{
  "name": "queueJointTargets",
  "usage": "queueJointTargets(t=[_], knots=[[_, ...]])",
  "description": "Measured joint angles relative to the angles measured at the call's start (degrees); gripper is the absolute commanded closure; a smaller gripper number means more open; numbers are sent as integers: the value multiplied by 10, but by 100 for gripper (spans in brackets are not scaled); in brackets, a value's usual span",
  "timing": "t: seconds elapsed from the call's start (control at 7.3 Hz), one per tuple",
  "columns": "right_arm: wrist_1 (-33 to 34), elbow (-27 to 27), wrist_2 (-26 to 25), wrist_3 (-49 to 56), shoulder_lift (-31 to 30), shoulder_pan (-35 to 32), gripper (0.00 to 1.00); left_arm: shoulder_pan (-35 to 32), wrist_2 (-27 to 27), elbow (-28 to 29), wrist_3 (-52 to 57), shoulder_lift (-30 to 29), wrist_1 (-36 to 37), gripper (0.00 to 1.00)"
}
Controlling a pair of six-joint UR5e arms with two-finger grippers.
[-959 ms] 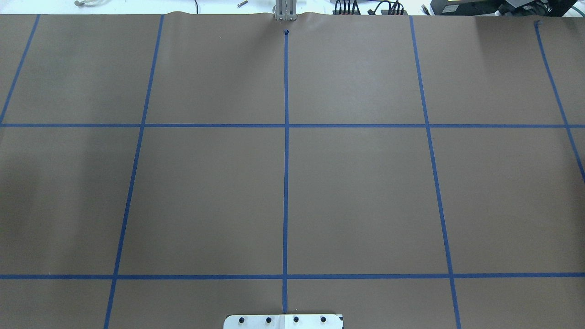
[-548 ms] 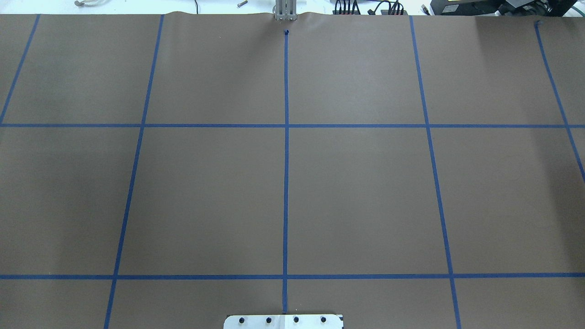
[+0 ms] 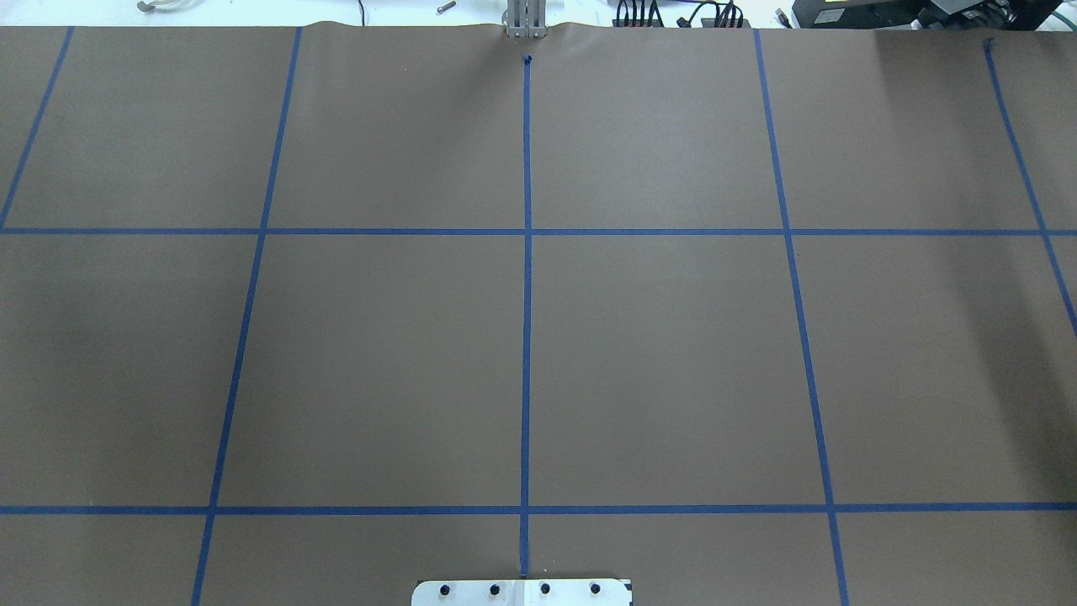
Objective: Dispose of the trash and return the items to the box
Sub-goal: 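Drop the green bowl into the clear bin with the left gripper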
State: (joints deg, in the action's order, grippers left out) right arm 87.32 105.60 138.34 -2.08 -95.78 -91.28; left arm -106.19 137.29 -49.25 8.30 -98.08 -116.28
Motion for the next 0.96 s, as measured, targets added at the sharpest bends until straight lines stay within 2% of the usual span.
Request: queueJointTargets(t=[0.41, 0.69, 0.82, 0.96], knots=[[26, 38, -1, -26, 0, 17, 0, 2, -2, 21, -76, 37, -96, 100], [28, 40, -2, -28, 0, 20, 0, 4, -3, 34, -111, 38, -122, 100], [28, 40, -2, -28, 0, 21, 0, 5, -3, 36, -123, 37, -125, 84], [28, 40, -3, -28, 0, 22, 0, 6, -2, 36, -135, 36, -126, 32]])
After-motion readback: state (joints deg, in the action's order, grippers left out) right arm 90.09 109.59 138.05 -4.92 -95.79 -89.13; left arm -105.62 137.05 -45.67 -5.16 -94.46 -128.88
